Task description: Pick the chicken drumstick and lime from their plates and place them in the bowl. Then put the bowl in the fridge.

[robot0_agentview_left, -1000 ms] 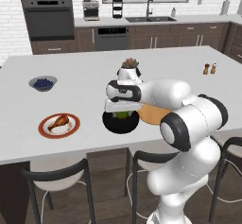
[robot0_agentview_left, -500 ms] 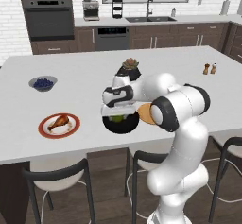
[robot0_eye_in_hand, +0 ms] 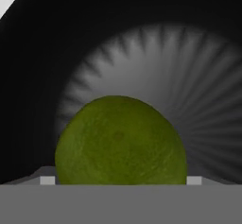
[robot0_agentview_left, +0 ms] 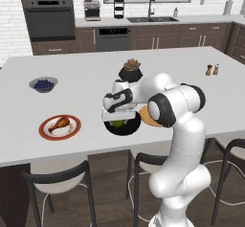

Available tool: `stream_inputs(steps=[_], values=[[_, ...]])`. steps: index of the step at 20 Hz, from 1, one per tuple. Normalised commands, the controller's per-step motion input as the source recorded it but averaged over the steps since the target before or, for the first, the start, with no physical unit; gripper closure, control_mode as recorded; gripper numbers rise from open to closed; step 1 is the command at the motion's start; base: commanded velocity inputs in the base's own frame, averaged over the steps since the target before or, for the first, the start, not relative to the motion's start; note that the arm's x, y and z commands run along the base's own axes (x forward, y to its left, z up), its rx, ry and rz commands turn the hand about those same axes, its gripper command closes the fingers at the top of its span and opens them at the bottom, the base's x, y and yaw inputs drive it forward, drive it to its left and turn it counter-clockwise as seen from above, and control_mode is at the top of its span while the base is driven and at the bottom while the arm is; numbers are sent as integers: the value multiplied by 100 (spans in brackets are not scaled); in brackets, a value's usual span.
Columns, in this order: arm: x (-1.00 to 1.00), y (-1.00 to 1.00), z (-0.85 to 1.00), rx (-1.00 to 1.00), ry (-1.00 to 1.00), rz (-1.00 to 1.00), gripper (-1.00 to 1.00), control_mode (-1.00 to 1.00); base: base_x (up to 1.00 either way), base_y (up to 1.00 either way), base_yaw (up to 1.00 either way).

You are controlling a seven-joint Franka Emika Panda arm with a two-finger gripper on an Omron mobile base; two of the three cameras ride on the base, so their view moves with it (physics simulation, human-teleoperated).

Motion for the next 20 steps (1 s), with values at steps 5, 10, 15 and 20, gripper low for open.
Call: stream_inputs(steps=[5, 10, 15, 20], values=[[-9, 0, 0, 0, -1, 0, -100, -100, 0, 0, 0], [-21, 0, 22, 0, -6, 0, -100, -100, 0, 0, 0], [-52, 2, 58, 0, -16, -1, -100, -100, 0, 0, 0], [-71, 19, 49, 0, -13, -10, -100, -100, 0, 0, 0]])
